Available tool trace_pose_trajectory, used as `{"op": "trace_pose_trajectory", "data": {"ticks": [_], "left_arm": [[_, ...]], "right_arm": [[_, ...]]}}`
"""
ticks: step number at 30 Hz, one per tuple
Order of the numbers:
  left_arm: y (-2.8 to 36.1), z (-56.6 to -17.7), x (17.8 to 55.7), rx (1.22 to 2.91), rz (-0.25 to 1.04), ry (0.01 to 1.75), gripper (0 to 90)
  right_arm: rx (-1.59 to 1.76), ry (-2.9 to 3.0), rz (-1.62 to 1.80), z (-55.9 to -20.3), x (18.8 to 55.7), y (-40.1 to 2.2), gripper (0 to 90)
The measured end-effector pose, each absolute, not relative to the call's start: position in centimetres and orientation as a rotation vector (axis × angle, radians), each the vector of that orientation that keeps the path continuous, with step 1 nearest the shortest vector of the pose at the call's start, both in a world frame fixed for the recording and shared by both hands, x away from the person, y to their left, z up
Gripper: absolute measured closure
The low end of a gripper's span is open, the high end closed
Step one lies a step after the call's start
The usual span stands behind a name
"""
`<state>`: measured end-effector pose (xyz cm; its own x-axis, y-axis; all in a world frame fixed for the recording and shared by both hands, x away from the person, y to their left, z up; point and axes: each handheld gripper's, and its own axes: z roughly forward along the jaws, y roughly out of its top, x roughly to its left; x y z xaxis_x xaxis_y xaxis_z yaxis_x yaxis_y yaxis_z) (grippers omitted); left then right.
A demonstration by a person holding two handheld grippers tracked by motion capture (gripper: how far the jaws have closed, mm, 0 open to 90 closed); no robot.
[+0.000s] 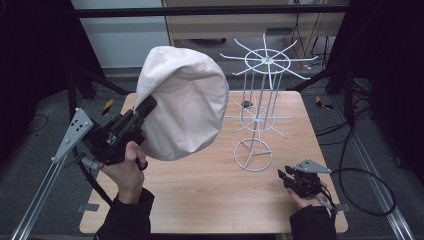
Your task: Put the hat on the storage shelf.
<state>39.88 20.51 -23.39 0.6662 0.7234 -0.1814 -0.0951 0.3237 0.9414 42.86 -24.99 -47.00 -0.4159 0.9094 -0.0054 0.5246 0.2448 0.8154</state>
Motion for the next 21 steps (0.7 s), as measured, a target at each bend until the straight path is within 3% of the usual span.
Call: {"op": "trace_pose_trajectory", "data": {"ticks": [21], "left_arm": [[16.5, -21.6, 42.6, 1.095, 0.545, 0.635, 87.3]], "right_arm": [[1.303, 2.037, 1.062, -47.0, 42.9, -25.1, 65.7]]}}
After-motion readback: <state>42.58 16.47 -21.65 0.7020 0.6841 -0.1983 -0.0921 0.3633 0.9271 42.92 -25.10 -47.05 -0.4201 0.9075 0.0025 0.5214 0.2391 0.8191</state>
